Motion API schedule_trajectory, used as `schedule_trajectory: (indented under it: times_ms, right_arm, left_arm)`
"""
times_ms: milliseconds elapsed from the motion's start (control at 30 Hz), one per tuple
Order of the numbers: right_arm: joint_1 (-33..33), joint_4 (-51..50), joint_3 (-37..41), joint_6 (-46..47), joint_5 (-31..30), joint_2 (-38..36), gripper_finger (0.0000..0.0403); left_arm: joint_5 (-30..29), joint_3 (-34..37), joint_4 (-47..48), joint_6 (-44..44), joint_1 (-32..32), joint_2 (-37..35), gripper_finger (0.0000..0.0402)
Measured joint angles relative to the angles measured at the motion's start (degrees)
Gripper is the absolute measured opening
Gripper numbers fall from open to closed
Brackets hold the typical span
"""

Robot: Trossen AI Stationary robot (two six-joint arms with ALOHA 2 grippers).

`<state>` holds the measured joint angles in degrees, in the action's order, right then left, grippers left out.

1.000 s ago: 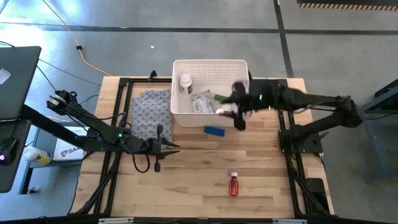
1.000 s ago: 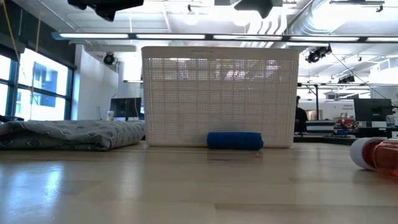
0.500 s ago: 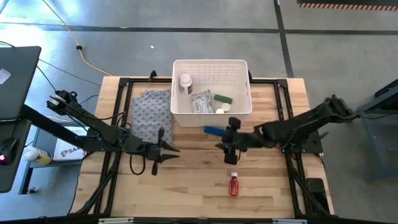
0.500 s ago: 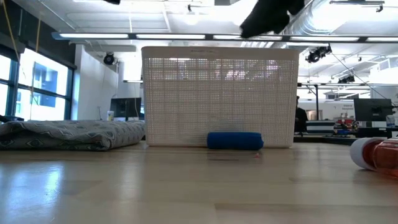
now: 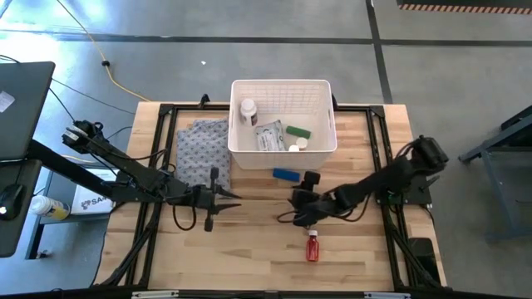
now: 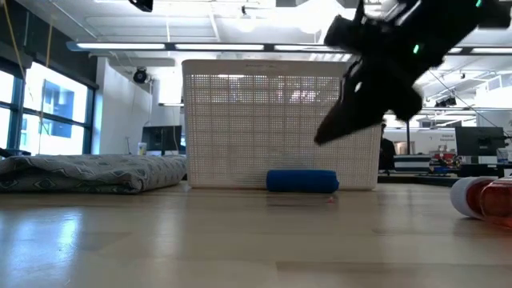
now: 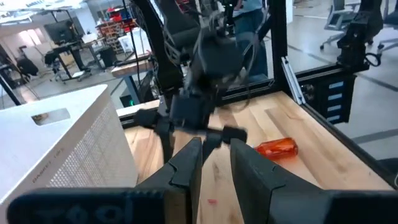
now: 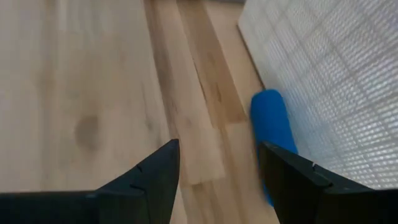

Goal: Pick & place medical supplies in basket/bin
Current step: Put the blue bandage into the white bin

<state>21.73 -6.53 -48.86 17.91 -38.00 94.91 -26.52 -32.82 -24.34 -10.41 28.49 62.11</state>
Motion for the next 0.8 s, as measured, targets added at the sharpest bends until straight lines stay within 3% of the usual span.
schedule_trajectory:
  times_ms: [433, 567, 800]
  right_arm:
    - [-7.5, -1.5, 0.0, -3.6, -2.0, 4.2, 0.0206]
    - [-10.1, -1.6, 0.0, -4.7, 4.0, 4.2, 0.0201]
    - [-11.8, -1.6, 0.0, -6.3, 5.3, 4.2, 0.0184]
  left_arm:
    - [-0.2, 0.0, 1.9, 3.6, 0.0, 0.0, 0.0117]
    - [-1.3, 0.0, 3.9, 5.9, 0.0, 0.0, 0.0117]
    - [-3.0, 0.0, 6.4, 9.8, 0.0, 0.0, 0.0117]
